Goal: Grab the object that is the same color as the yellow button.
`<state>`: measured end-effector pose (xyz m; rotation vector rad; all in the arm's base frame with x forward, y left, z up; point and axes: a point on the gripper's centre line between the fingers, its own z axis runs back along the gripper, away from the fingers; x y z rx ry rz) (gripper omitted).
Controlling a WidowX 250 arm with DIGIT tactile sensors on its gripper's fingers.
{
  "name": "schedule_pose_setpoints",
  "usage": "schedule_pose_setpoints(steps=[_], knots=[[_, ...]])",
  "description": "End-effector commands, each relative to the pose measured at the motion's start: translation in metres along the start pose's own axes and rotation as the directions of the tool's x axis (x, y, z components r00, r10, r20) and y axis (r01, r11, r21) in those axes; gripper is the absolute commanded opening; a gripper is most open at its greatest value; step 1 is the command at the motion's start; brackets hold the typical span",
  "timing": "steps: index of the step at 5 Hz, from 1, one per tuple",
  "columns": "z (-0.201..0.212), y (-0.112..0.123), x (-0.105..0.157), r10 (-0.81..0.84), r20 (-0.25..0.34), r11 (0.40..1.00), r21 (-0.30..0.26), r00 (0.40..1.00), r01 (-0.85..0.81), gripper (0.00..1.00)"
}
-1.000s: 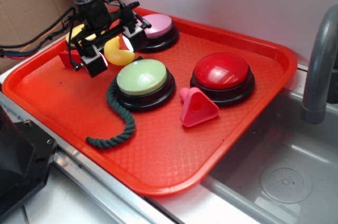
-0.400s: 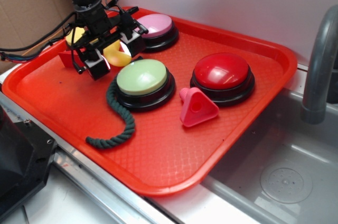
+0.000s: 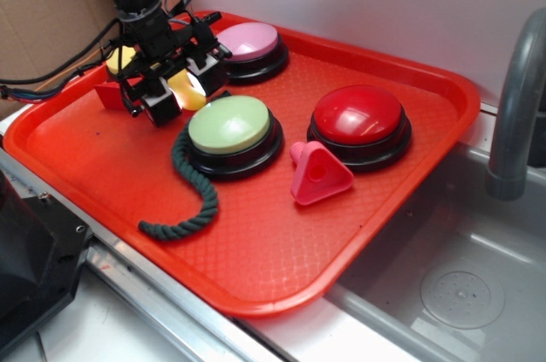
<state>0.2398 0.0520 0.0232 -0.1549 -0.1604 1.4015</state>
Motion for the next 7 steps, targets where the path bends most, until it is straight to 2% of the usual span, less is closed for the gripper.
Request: schedule_pose_setpoints(steps=[1, 2, 3, 4, 5, 6, 7], knots=[[0.041, -0.003, 0.004, -0.168, 0.000, 0.985, -0.041, 0.986, 0.167, 0.00], [0.083, -0.005, -0.004, -0.362, -0.026, 0.931, -0.057, 0.932, 0.360, 0.00], [0.108, -0.004, -0.012, -0.563, -0.069, 0.826, -0.049, 0.823, 0.561, 0.00], [0.121, 0.002, -0.015, -0.743, -0.129, 0.666, -0.046, 0.657, 0.744, 0.00], [0.132, 0.009, -0.022, -0.846, -0.167, 0.513, 0.008, 0.507, 0.858, 0.00], [0.135, 0.018, -0.028, -0.899, -0.212, 0.391, 0.005, 0.383, 0.921, 0.00], [0.138, 0.029, -0.032, -0.930, -0.237, 0.293, -0.013, 0.282, 0.956, 0.00]])
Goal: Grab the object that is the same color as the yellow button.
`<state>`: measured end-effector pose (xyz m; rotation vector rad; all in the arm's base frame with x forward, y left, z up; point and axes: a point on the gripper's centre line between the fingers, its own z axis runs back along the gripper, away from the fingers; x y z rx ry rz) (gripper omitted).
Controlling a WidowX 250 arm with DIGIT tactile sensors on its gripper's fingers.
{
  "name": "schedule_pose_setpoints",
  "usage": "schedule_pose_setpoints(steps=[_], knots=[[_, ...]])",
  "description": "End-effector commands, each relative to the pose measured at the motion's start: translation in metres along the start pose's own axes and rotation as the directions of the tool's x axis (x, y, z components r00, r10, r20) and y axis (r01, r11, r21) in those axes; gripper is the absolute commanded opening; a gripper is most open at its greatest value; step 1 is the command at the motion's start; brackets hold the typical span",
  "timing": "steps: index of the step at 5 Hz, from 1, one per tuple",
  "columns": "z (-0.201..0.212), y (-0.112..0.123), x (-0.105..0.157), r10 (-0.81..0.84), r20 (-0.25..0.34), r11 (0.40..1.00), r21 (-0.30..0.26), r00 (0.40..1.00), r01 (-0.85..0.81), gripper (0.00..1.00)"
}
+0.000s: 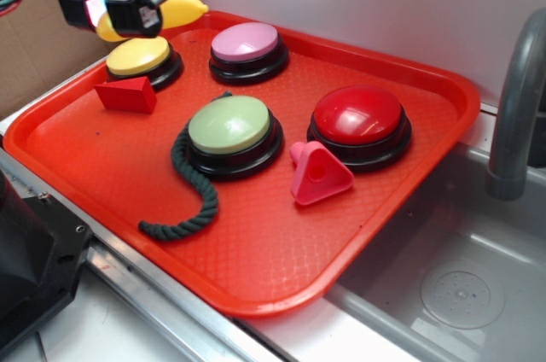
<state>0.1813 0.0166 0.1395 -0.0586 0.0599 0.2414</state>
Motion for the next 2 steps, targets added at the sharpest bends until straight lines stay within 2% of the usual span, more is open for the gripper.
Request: schedule_pose_setpoints(steps=[1, 2], knots=[[0.0128, 0.0113, -0.0114, -0.129, 0.030, 0.992, -0.007, 0.991, 0.129, 0.00], [0.0144, 0.0146, -0.0121, -0.112, 0.048, 0.994, 0.023, 0.993, 0.111, 0.00]])
